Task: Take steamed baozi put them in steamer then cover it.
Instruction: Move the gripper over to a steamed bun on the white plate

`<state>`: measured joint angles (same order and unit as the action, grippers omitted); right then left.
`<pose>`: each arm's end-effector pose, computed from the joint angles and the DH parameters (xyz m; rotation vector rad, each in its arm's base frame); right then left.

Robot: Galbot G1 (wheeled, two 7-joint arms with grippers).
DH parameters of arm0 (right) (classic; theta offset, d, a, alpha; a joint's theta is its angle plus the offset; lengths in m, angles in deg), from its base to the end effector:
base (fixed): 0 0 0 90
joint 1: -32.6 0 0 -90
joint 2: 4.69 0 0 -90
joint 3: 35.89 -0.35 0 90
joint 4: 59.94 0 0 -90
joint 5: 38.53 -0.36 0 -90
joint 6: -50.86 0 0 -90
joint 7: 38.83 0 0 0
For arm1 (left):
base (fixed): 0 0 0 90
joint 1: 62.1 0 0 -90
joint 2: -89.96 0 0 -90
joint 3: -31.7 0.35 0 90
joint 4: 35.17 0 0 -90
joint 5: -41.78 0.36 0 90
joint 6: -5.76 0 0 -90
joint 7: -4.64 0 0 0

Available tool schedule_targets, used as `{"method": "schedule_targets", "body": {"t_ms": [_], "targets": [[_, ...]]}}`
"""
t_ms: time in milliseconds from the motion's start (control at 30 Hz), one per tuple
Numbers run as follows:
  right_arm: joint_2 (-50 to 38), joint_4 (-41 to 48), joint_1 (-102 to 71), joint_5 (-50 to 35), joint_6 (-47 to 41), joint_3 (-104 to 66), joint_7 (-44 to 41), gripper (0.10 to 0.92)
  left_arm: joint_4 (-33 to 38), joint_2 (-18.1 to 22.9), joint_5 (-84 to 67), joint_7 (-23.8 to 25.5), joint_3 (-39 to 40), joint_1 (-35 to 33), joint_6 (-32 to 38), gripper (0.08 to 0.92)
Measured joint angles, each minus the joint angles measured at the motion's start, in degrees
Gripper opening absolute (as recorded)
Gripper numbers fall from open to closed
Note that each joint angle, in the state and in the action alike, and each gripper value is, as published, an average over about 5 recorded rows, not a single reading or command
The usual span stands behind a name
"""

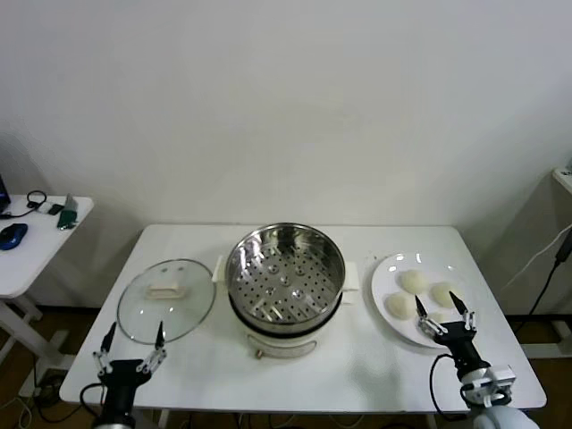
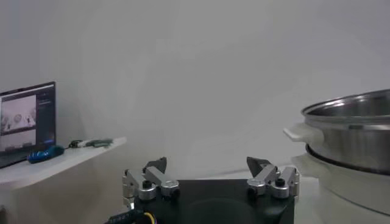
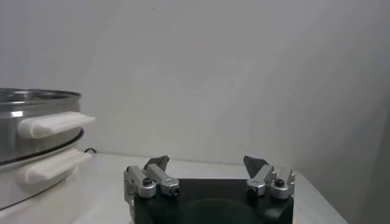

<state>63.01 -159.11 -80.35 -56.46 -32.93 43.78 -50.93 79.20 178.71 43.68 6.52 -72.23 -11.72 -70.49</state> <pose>0.2258 -0.1700 -0.3634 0.1880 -3.0399 0.1630 0.1178 0.0833 -0.3568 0.2092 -3.0887 -0.3119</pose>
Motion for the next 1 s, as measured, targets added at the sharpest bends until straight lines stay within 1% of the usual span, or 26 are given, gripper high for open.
{"method": "schedule_targets", "body": {"t_ms": [100,267,367,567,800,1000], "targets": [[-1.7,0.3,1.2,1.1,-1.2,0.4,-1.1,0.823,-0.1,0.0,0.2,-0.2,0.1,0.0,0.1,0.823],[-8.2,2.1,5.6,4.3,-5.6,2.2,-6.2,0.823,-0.1,-0.5,0.4,-1.0,0.6,-0.1,0.5,0.823],[-13.0,4.2,9.4,6.5,-8.2,4.0,-11.4,0.823,-0.3,-0.9,0.5,-1.3,0.9,-0.1,0.8,0.823],[-22.2,9.6,19.7,13.4,-11.0,10.0,-25.0,0.823,-0.5,-1.2,0.5,-1.9,1.6,-0.4,1.7,0.823],[-30.0,17.6,36.4,21.6,-11.1,24.3,-38.1,0.823,-0.8,-1.3,0.5,-2.3,2.1,-1.0,2.2,0.823],[-32.6,24.5,53.5,26.1,-10.1,41.9,-45.9,0.823,-0.9,-1.2,0.4,-2.7,2.3,-1.1,2.3,0.823]]}}
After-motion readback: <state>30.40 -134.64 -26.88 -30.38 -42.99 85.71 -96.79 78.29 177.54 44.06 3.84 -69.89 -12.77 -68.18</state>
